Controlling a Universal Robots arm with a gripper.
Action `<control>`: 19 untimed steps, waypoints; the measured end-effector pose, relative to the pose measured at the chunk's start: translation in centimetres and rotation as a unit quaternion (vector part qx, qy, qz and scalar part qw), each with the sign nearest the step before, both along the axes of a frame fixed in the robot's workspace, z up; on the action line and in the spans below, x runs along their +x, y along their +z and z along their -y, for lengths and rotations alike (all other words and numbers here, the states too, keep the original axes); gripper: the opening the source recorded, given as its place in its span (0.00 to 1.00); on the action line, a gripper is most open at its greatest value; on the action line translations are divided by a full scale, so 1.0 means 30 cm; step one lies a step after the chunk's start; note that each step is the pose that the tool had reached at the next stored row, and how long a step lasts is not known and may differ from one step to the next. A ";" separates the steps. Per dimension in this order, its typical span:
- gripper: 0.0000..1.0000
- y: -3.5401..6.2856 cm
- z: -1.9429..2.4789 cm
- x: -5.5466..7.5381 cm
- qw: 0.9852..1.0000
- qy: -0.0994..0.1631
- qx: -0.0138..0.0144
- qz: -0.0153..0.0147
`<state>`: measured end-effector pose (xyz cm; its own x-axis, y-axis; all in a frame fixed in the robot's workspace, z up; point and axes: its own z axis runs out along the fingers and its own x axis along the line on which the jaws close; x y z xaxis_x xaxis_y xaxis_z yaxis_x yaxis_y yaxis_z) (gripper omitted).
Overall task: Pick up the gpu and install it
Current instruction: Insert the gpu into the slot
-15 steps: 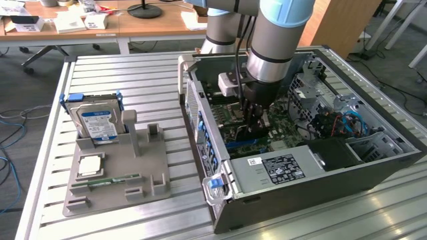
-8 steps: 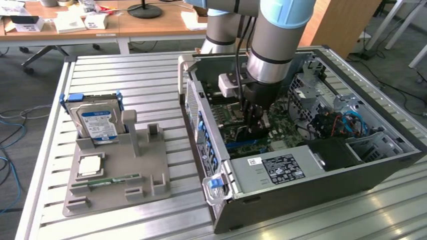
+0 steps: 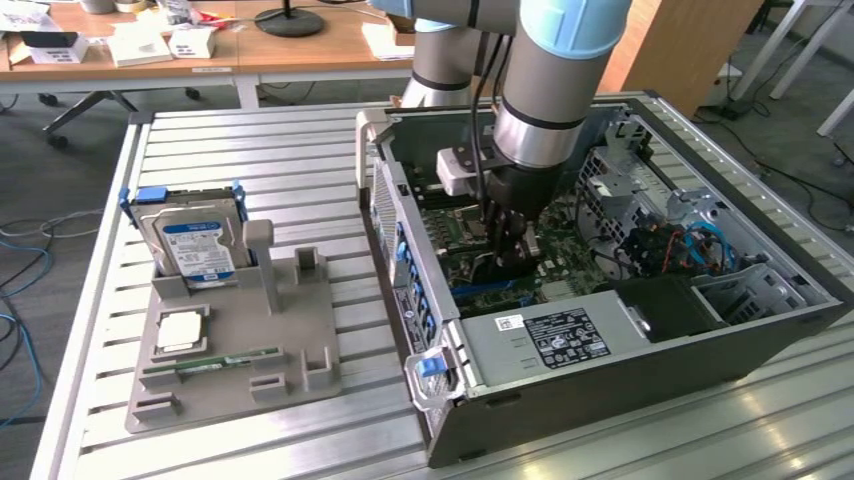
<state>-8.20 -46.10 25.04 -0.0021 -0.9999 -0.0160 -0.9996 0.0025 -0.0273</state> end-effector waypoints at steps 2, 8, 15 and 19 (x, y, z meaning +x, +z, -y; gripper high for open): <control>0.26 -0.001 0.000 0.000 1.000 0.000 0.000 0.000; 0.26 -0.003 0.000 -0.005 1.000 0.000 0.000 0.000; 0.26 -0.004 -0.001 -0.007 1.000 0.000 0.000 0.000; 0.26 -0.004 -0.001 -0.007 1.000 0.000 0.001 0.001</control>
<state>-8.40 -46.09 24.92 -0.0021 -0.9998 -0.0179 -0.9996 0.0026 -0.0287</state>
